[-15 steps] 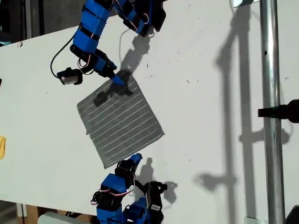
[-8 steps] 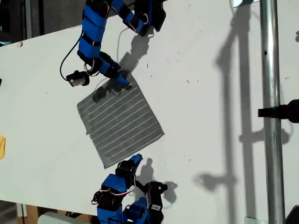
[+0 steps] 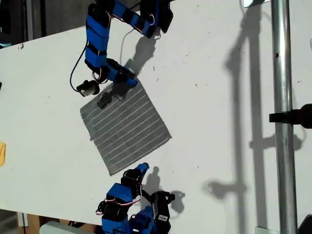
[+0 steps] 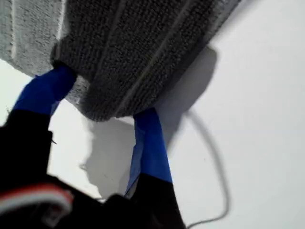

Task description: Grasp corners of a towel and fold twice.

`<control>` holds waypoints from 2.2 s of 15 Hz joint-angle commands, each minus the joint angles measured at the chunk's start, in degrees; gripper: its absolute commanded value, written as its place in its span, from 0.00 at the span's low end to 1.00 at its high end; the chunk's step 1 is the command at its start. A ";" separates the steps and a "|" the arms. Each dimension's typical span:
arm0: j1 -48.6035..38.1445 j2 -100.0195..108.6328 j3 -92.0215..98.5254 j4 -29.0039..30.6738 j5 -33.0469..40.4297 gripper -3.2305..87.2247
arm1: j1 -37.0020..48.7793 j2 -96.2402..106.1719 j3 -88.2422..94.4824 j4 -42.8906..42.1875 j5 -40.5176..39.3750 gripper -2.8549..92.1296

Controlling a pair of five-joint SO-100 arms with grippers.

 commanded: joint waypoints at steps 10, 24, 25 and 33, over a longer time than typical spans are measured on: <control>-3.08 -2.37 -3.87 -3.08 14.15 0.38 | -2.99 0.44 -5.63 0.18 -0.97 0.03; -5.01 -51.42 -53.70 10.46 17.14 0.36 | -4.75 -0.26 -6.15 0.18 0.79 0.03; -5.45 -52.21 -53.70 10.37 16.96 0.35 | -4.75 -0.35 -6.15 0.09 0.88 0.03; -3.16 -62.31 -54.40 2.02 12.48 0.34 | -5.10 -1.85 -6.68 -0.44 1.14 0.03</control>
